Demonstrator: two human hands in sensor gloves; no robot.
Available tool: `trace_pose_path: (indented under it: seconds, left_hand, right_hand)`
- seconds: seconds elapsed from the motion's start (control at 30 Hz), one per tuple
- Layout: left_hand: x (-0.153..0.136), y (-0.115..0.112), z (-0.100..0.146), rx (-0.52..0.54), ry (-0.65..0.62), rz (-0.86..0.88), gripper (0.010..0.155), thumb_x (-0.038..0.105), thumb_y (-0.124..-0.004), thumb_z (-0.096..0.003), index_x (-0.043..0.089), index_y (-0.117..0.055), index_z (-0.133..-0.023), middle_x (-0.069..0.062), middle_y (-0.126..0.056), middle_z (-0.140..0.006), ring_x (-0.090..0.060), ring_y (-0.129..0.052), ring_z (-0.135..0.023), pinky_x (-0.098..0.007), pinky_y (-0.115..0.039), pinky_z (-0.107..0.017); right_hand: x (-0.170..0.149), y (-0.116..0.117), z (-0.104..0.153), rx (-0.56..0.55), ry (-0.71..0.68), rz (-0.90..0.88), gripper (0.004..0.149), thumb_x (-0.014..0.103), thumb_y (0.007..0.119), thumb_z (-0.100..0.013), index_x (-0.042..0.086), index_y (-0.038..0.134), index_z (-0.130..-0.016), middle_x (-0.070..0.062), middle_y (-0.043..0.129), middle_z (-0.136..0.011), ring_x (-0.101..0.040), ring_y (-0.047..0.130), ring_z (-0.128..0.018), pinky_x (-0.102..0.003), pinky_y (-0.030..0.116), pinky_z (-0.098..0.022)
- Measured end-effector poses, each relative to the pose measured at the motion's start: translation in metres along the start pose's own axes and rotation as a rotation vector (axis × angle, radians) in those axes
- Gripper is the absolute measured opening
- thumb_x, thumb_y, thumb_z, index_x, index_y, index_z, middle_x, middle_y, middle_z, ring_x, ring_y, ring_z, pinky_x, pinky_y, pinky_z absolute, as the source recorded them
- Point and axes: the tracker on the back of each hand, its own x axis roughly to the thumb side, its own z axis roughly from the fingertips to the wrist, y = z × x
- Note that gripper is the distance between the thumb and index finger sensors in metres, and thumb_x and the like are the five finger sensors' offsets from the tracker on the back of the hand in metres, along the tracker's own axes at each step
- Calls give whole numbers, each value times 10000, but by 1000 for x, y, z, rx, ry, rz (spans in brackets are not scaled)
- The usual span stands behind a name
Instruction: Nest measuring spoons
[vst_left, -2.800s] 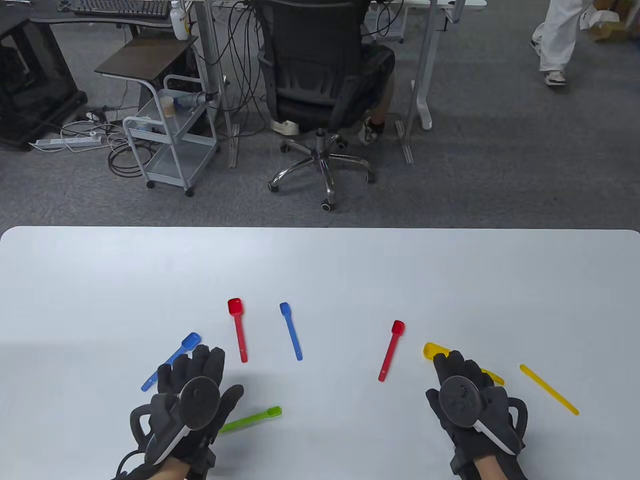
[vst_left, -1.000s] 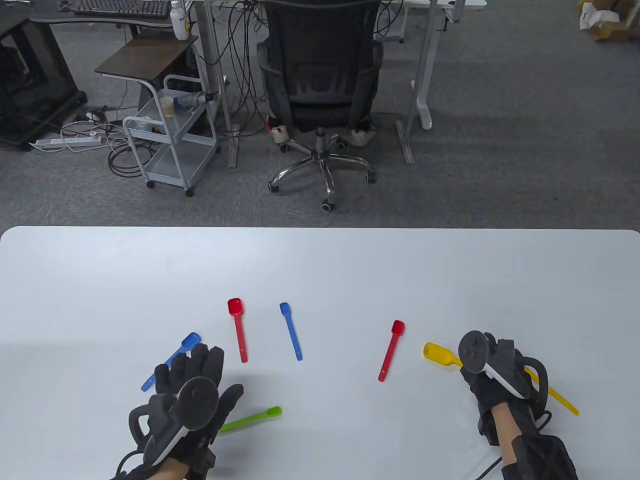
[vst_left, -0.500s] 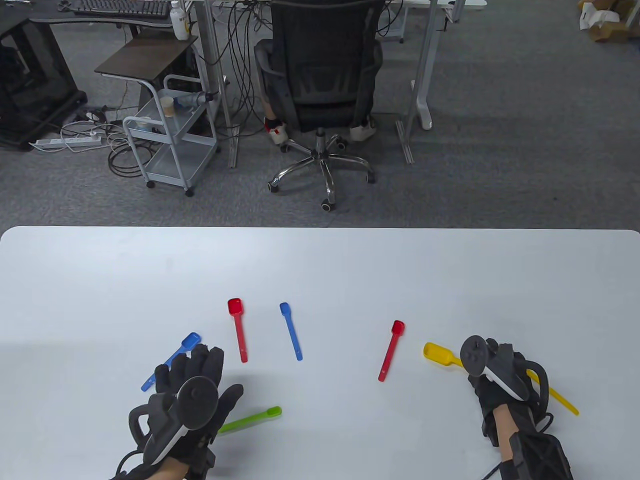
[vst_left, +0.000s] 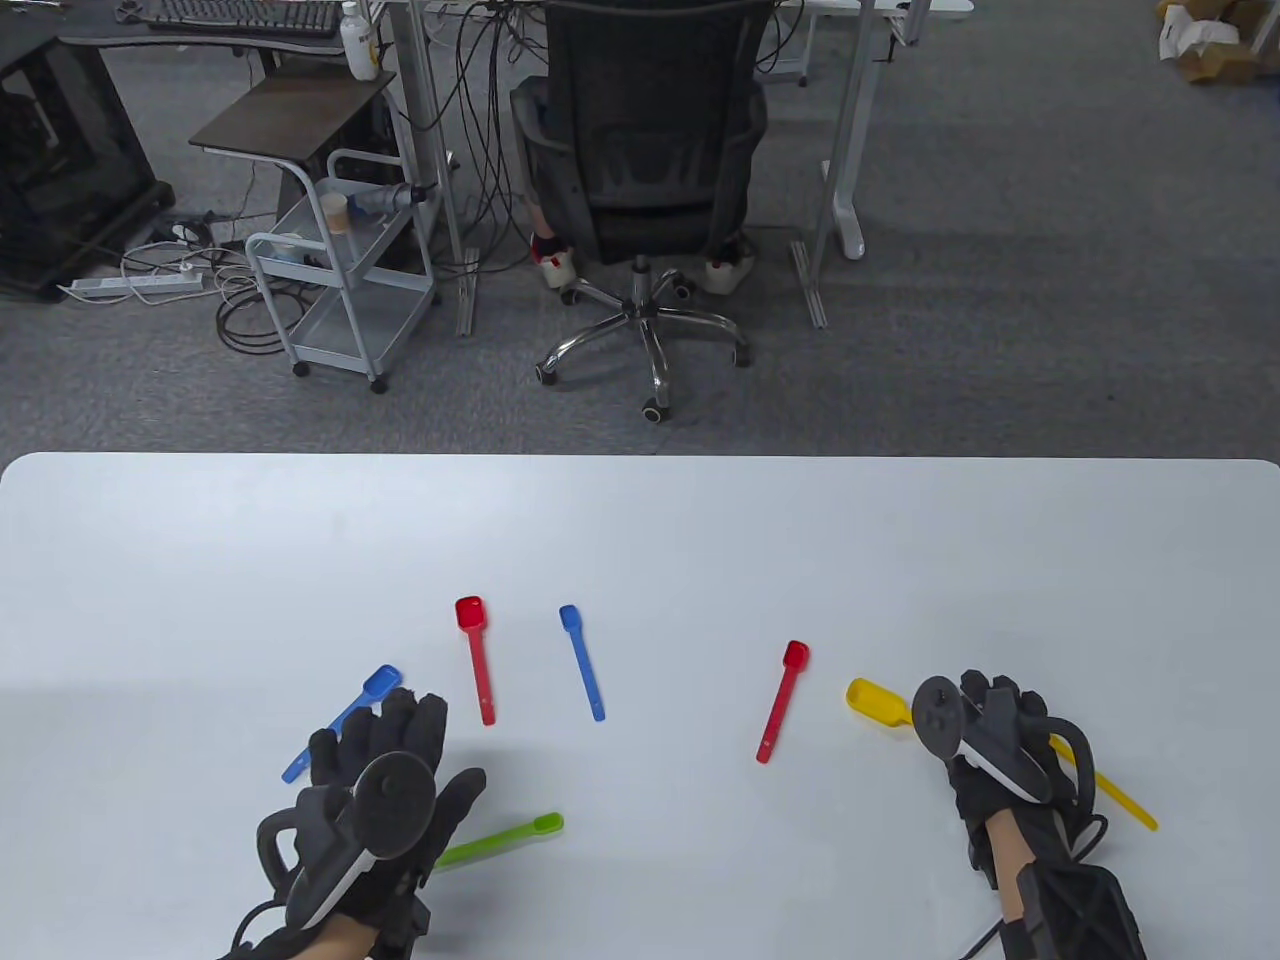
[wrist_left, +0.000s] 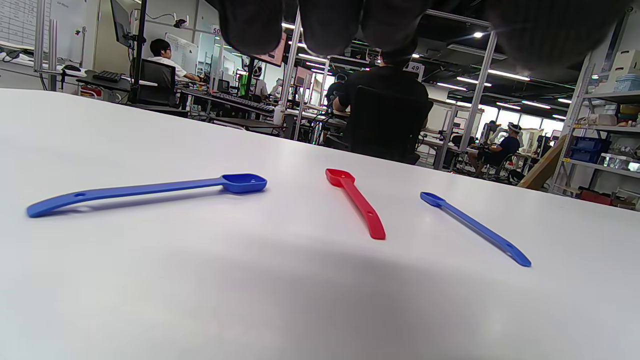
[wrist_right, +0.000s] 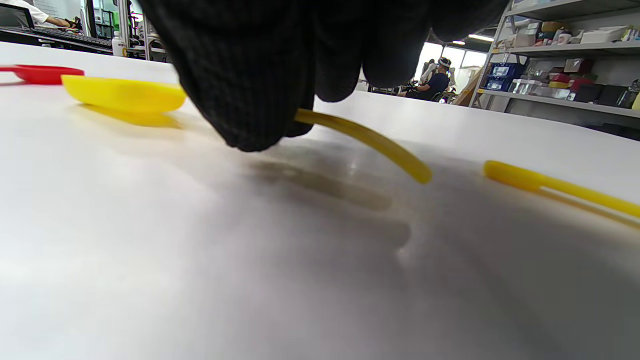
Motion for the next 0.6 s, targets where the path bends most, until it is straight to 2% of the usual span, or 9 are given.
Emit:
trace_pose_path:
  seconds: [0.27, 0.6]
  left_hand:
    - [0, 0, 0, 2, -1, 2, 800, 676, -797, -417, 329, -632, -1119, -31, -631, -1215, -479, -701, -1125, -662, -470, -817]
    - [0, -1, 0, -12, 3, 1, 801, 674, -800, -415, 326, -634, -1117, -32, -632, -1214, -481, -702, -1122, -664, -472, -815]
  right_hand:
    - [8, -15, 7, -8, -14, 10, 438, 313, 907, -427, 172, 905, -842, -140, 695, -1172, -465, 672, -1040, -636, 539, -721]
    - [26, -35, 23, -13, 1, -60, 450, 320, 896, -440, 128, 895, -848, -167, 698, -1170, -506, 674, -1026, -679, 542, -699]
